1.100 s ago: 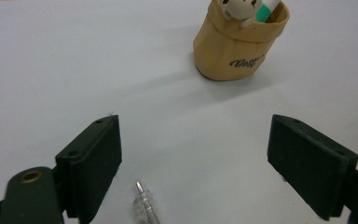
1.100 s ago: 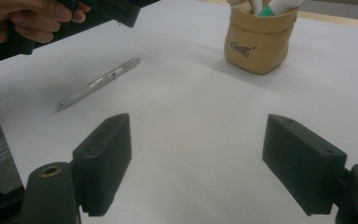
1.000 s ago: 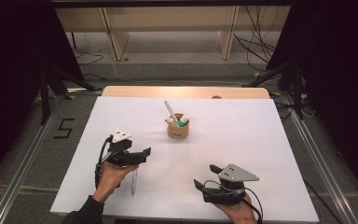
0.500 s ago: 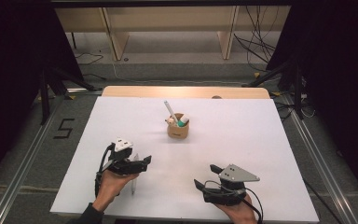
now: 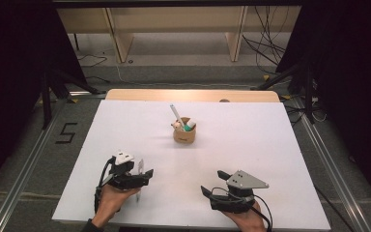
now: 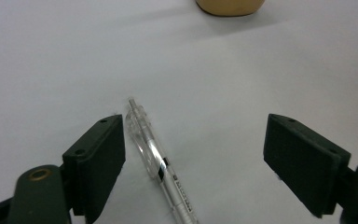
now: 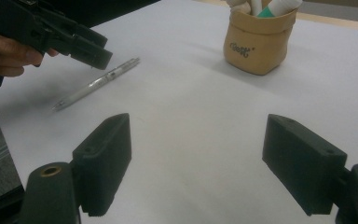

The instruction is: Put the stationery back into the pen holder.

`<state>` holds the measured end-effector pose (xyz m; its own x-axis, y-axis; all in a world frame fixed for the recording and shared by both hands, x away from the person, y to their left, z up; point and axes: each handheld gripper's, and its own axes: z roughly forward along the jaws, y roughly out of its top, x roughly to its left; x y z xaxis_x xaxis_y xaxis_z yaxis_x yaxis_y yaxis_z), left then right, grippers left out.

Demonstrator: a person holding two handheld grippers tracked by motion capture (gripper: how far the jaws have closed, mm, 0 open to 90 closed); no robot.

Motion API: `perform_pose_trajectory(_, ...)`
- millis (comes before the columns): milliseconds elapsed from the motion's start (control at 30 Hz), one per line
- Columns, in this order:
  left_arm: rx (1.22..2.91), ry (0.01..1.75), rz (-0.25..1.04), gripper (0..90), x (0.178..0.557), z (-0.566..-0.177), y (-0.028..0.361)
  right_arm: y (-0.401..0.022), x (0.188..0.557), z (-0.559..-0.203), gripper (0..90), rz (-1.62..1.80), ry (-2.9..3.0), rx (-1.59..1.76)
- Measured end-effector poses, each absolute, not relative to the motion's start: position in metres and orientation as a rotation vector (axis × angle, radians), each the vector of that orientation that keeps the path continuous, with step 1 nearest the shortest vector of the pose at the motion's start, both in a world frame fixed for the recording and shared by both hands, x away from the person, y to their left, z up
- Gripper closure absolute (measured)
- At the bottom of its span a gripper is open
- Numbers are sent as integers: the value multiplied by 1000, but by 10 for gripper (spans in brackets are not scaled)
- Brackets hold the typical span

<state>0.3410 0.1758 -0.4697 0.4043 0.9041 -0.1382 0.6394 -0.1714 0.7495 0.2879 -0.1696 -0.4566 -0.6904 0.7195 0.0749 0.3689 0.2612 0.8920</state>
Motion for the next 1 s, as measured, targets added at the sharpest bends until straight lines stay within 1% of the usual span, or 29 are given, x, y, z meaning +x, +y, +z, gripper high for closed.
perform_pose_trajectory(300, 1928, 1337, 423, 256, 336, -475, 179, -169, 288, -457, 245, 1405, 2191, 996)
perform_pose_trajectory(433, 1969, 1335, 426, 286, 333, -479, 180, -169, 287, -457, 245, 1406, 2189, 996)
perform_pose_trajectory(600, 2010, 1337, 424, 345, 331, -483, 180, -169, 287, -457, 245, 1406, 2188, 995)
perform_pose_trajectory(800, 2029, 1336, 419, 440, 327, -485, 180, -169, 287, -457, 245, 1406, 2188, 993)
perform_pose_trajectory(1000, 2042, 1352, 425, 499, 327, -488, 181, -169, 287, -457, 245, 1403, 2189, 992)
